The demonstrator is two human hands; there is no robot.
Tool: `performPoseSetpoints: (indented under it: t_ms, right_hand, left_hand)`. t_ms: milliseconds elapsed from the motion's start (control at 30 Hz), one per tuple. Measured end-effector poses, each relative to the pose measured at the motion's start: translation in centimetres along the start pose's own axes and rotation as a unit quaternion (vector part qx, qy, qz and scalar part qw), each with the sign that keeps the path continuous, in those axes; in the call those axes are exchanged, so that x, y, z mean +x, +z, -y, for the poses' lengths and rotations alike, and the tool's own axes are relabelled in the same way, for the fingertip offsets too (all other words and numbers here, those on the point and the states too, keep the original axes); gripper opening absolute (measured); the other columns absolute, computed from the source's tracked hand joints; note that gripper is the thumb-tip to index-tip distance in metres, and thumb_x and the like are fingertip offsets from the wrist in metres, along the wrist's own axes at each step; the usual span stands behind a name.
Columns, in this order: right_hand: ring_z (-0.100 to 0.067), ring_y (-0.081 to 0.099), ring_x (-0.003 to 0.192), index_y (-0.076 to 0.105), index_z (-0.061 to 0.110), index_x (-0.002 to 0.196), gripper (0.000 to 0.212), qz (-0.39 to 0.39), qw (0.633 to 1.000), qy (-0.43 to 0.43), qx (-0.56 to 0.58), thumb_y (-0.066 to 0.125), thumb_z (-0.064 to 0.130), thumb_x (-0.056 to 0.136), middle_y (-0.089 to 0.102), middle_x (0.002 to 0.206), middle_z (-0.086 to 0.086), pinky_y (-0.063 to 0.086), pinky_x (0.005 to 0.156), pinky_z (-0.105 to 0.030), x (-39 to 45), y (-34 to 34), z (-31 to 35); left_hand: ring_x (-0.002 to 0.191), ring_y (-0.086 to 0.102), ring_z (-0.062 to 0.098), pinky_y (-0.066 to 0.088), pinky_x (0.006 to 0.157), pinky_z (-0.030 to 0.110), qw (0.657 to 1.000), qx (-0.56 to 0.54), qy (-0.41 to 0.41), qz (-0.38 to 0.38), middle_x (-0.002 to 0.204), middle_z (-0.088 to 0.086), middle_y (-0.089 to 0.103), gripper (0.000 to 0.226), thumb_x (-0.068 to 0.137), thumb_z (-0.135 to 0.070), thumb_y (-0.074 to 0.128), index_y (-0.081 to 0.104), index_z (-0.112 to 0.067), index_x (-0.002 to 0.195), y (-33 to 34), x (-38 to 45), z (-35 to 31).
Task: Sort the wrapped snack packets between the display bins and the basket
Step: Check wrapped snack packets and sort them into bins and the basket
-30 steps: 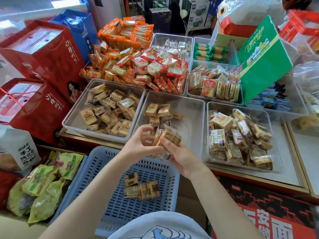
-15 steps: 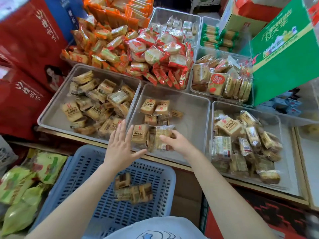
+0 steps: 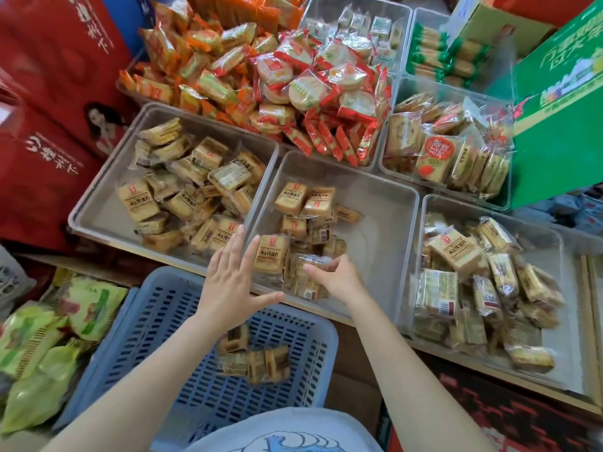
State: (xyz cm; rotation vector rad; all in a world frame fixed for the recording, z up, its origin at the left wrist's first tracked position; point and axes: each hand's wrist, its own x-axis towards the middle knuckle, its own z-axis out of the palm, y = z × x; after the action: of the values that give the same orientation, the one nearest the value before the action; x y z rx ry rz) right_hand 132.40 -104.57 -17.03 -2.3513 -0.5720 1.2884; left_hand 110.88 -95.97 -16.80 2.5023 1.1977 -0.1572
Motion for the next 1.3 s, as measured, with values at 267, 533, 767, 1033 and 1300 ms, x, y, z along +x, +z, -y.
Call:
performPoseSetpoints:
  t_ms: [267, 533, 767, 1033, 1300]
  right_hand:
    - [-0.012, 0.063, 0.091, 0.064, 0.022, 0.098, 0.031, 0.005, 0.985, -0.172, 0.021, 0.071, 0.051, 0.09, 0.067, 0.097, 0.004, 0.051, 0.073, -0.027, -3.9, -0.7, 7.0]
    - [-0.01, 0.064, 0.102, 0.069, 0.021, 0.113, 0.032, 0.134, 0.955, -0.248, -0.098, 0.071, 0.046, 0.092, 0.069, 0.109, 0.006, 0.055, 0.091, -0.031, -1.0, 6.3, 18.4]
    - [-0.027, 0.062, 0.112, 0.055, 0.005, 0.135, 0.046, 0.145, 0.88, -0.201, -0.406, 0.066, 0.031, 0.099, 0.062, 0.127, -0.011, 0.053, 0.091, -0.035, 2.7, 10.7, 22.2]
    - [-0.025, 0.065, 0.1, 0.067, 0.006, 0.119, 0.048, 0.22, 0.839, -0.163, -0.471, 0.083, 0.032, 0.083, 0.068, 0.111, -0.007, 0.053, 0.08, -0.033, 4.5, 11.0, 23.2]
    - [-0.011, 0.066, 0.1, 0.069, 0.022, 0.118, 0.04, 0.263, 0.908, -0.225, -0.238, 0.084, 0.032, 0.082, 0.069, 0.11, 0.006, 0.054, 0.082, -0.026, 2.5, 9.1, 22.9]
  left_hand:
    - [0.156, 0.014, 0.02, 0.016, 0.124, 0.042, 0.982, -0.171, -0.057, -0.055, 0.17, 0.0, 0.014, 0.092, 0.088, -0.068, 0.061, 0.026, -0.024, 0.16, -3.2, -0.1, 2.9]
    - [0.158, 0.003, 0.02, -0.019, 0.122, 0.038, 0.983, -0.036, -0.16, -0.077, 0.169, 0.005, 0.021, 0.131, 0.064, -0.103, 0.0, 0.03, -0.017, 0.159, -4.4, -0.9, 12.5]
    - [0.153, 0.01, 0.019, -0.017, 0.123, 0.041, 0.982, -0.063, -0.131, -0.119, 0.163, 0.006, 0.034, 0.112, 0.076, -0.098, 0.013, 0.046, -0.021, 0.152, -2.4, -0.6, 13.9]
    - [0.147, 0.026, 0.024, 0.002, 0.122, 0.053, 0.976, -0.09, -0.112, -0.166, 0.147, 0.004, 0.049, 0.099, 0.08, -0.096, 0.023, 0.057, -0.023, 0.137, -1.5, -0.3, 14.3]
    - [0.15, 0.021, 0.019, -0.013, 0.124, 0.045, 0.966, -0.139, -0.141, -0.165, 0.148, -0.005, 0.047, 0.11, 0.068, -0.102, 0.013, 0.058, -0.031, 0.138, -2.7, -0.2, 13.8]
